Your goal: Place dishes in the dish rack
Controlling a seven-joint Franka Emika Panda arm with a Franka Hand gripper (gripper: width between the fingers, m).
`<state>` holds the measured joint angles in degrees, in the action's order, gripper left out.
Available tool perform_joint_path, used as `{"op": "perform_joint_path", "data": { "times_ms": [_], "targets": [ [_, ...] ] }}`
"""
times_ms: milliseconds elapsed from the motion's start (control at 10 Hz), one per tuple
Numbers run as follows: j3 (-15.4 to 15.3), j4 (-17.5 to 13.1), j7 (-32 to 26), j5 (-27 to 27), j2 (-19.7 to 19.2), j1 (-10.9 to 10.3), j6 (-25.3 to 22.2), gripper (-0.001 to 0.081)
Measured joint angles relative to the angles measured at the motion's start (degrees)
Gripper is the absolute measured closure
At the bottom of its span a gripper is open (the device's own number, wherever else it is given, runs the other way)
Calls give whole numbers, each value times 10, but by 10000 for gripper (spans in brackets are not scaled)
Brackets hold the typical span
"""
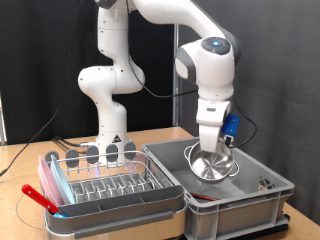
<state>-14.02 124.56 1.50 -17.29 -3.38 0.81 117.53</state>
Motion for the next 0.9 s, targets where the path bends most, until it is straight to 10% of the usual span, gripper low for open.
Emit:
{"op": "perform_joint_path", "data": {
  "times_ms": [900],
  "targets": [
    [8, 27, -123, 0, 79, 11, -39, 784]
  ]
}}
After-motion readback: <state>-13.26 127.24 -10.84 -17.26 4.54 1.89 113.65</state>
